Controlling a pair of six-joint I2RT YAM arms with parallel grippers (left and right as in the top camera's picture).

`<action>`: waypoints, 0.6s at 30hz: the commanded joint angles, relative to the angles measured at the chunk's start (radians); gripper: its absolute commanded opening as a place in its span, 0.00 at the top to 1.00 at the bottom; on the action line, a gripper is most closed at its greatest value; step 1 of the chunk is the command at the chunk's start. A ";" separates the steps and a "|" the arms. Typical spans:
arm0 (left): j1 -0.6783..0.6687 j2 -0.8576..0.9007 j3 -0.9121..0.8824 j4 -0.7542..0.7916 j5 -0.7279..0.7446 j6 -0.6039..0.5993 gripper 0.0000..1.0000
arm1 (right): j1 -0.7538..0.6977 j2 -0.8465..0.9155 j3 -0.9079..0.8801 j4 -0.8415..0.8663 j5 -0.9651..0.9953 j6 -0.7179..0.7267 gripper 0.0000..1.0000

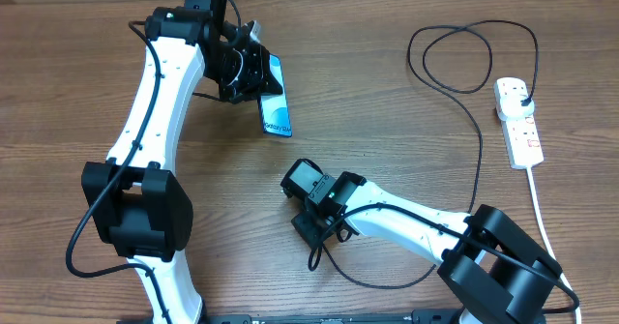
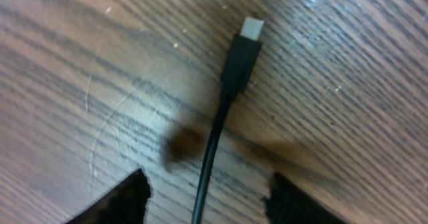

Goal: Plug charger to phone and switch on socket
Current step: 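Lower the right gripper over the cable's USB-C plug and grasp it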

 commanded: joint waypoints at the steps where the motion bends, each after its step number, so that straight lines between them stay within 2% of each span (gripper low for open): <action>1: -0.007 -0.013 0.011 -0.008 0.025 -0.010 0.96 | 0.002 0.002 -0.012 0.024 -0.003 0.004 0.39; 4: -0.007 -0.013 0.011 -0.015 0.024 -0.006 0.96 | 0.002 0.002 -0.012 0.042 -0.002 0.004 0.40; 5: -0.007 -0.013 0.011 -0.017 0.021 -0.006 0.95 | 0.002 0.002 -0.012 0.041 -0.002 0.004 0.44; 8: -0.007 -0.013 0.011 -0.019 0.018 -0.006 0.96 | 0.002 0.002 -0.019 0.041 0.002 0.005 0.65; 9: -0.007 -0.013 0.011 -0.019 0.018 -0.006 0.96 | 0.002 0.002 -0.025 0.042 0.007 0.009 0.68; 16: -0.006 -0.013 0.011 -0.018 -0.011 -0.006 0.96 | 0.002 0.002 -0.110 0.072 0.112 0.113 0.69; 18: -0.006 -0.013 0.011 -0.019 -0.010 -0.006 0.96 | 0.000 0.002 -0.116 0.067 0.178 0.152 0.73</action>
